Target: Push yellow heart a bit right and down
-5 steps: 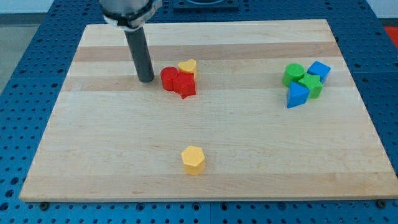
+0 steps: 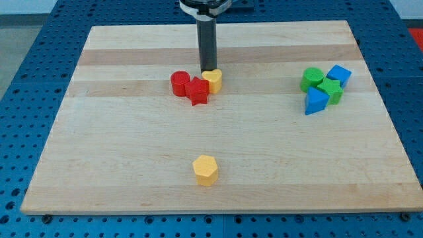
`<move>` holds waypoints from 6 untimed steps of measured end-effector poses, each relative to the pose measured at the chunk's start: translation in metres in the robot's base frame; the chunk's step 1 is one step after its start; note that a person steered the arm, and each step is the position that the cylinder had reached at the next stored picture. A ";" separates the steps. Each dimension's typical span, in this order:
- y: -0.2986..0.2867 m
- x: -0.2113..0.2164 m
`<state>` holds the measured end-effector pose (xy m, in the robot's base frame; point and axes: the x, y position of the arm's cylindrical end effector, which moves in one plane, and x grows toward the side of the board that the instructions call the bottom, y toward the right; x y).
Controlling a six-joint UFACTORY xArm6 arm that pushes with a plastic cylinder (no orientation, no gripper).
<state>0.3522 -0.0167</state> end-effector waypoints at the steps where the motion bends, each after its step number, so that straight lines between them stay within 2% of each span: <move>1: 0.013 0.012; 3: 0.021 0.026; 6: 0.021 0.078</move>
